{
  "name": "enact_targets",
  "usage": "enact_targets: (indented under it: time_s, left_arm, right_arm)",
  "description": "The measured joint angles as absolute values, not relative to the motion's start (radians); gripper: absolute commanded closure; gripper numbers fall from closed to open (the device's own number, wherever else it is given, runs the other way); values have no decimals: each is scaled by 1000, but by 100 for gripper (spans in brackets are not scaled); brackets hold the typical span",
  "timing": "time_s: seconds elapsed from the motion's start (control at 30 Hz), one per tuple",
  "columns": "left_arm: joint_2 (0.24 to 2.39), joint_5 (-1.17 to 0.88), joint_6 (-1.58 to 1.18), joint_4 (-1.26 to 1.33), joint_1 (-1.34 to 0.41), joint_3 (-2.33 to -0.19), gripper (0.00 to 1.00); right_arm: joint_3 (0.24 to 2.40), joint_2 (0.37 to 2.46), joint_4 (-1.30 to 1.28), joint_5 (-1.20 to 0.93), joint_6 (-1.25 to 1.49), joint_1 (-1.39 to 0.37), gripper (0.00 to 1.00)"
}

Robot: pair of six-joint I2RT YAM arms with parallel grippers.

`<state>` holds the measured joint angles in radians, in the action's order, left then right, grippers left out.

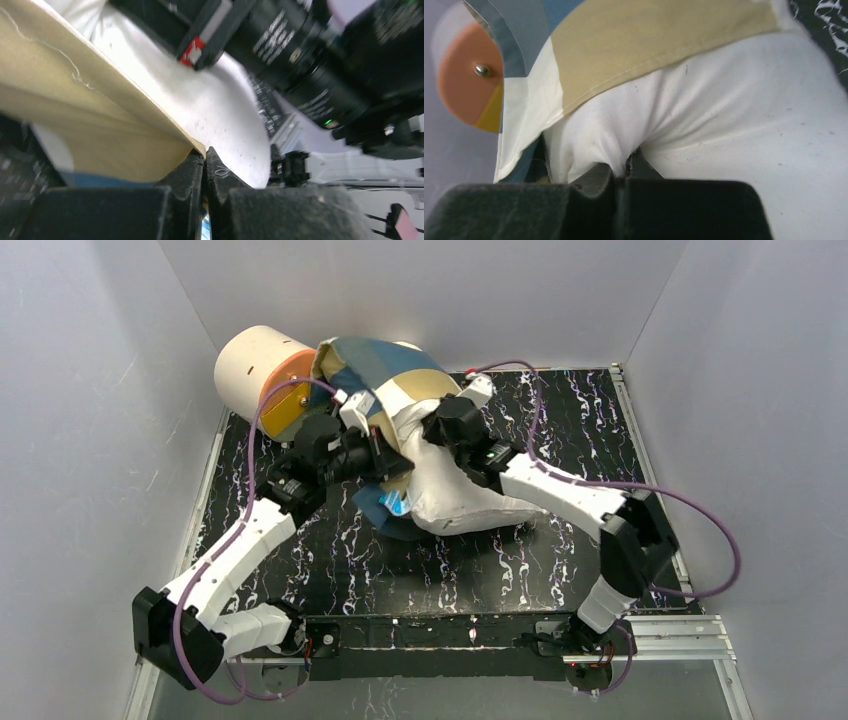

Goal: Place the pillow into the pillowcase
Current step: Stuff the pillow into the pillowcase.

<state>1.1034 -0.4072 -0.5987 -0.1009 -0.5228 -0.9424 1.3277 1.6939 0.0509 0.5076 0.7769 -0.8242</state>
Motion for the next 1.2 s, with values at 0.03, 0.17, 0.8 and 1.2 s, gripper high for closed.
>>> enact_targets:
  time_s: [0.03, 0.17, 0.8, 1.2]
  left_arm:
    - [1122, -424, -603, -92, -523, -980, 100]
    - [1226, -516, -641, 1, -537, -1145, 100]
    - [1163, -229, -393, -161, -723, -1028, 26]
    - [1390, -35, -231, 125, -778, -676, 7]
  right_arm:
    - [1311, 1662, 60, 516, 788, -817, 99]
    - [1237, 1497, 86, 521, 875, -758, 99]
    - [945, 1346, 95, 30, 1214, -241, 99]
    - [1000, 1447, 146, -40, 1235, -169, 99]
